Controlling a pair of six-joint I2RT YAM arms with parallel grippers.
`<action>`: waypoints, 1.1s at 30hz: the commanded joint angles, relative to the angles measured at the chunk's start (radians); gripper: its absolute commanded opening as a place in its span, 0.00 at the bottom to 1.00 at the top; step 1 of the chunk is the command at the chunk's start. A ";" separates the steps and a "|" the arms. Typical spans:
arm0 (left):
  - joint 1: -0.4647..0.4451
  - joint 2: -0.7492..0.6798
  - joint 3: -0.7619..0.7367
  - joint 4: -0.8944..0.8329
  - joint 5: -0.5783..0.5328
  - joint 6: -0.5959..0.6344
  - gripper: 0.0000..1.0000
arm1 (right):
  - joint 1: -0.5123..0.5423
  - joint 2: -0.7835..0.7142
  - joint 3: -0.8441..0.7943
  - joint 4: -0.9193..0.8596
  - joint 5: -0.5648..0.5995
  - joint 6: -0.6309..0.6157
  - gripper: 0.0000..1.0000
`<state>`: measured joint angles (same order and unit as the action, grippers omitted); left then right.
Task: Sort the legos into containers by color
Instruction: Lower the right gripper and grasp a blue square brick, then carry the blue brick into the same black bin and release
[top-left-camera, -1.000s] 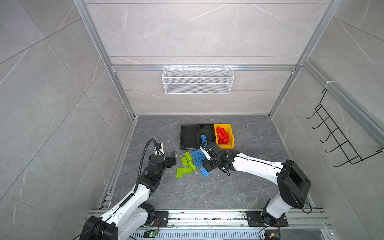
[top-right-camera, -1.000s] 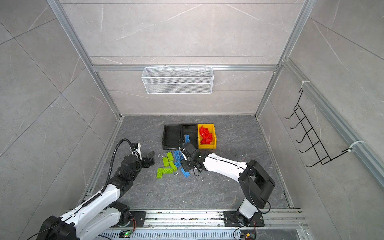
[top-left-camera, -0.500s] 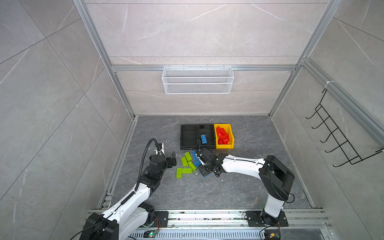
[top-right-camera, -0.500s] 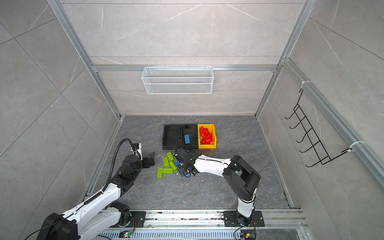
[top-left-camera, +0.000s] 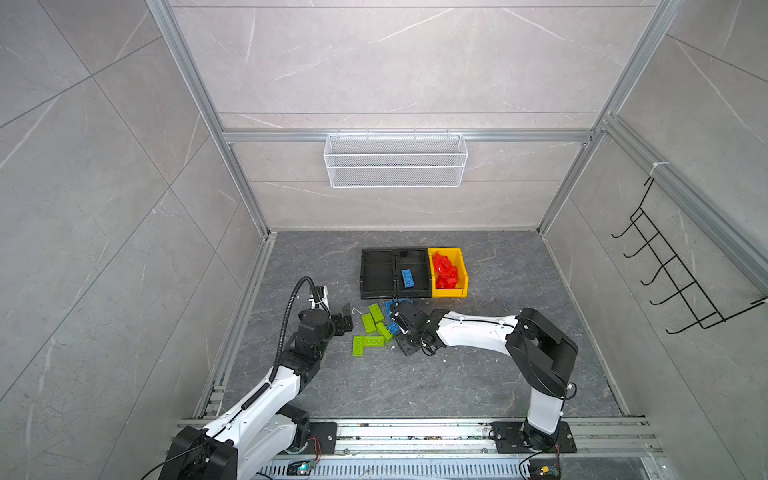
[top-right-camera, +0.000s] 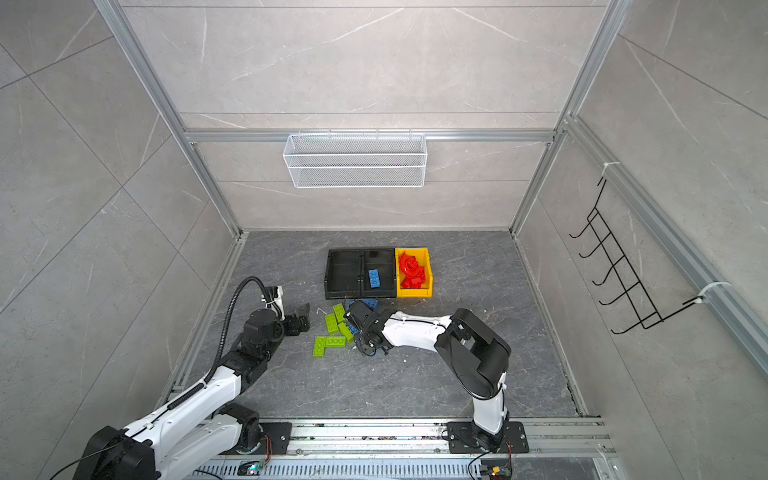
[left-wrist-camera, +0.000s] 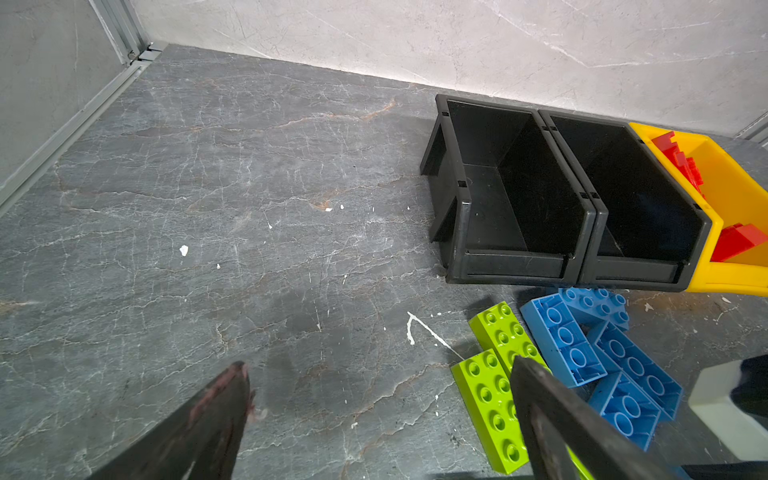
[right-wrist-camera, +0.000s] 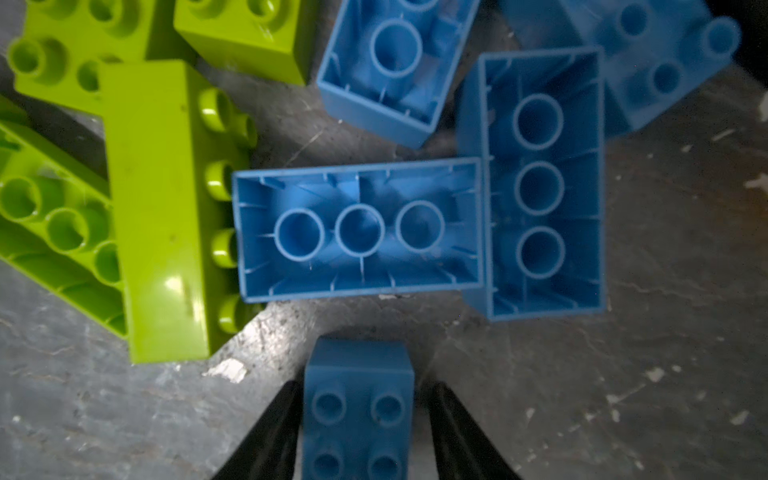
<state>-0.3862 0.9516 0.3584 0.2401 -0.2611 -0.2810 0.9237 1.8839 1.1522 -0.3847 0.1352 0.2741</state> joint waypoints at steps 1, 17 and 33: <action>0.001 -0.013 0.001 0.042 -0.015 -0.004 0.99 | 0.003 0.009 0.020 -0.010 0.020 0.020 0.50; 0.002 -0.038 -0.002 0.033 -0.031 0.001 0.99 | 0.002 -0.071 0.006 0.012 0.044 0.017 0.35; 0.001 -0.026 -0.009 0.055 -0.019 0.019 0.99 | -0.177 -0.077 0.247 0.010 -0.102 -0.108 0.35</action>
<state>-0.3862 0.9264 0.3565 0.2409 -0.2691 -0.2802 0.7712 1.8263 1.3270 -0.3706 0.0818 0.2001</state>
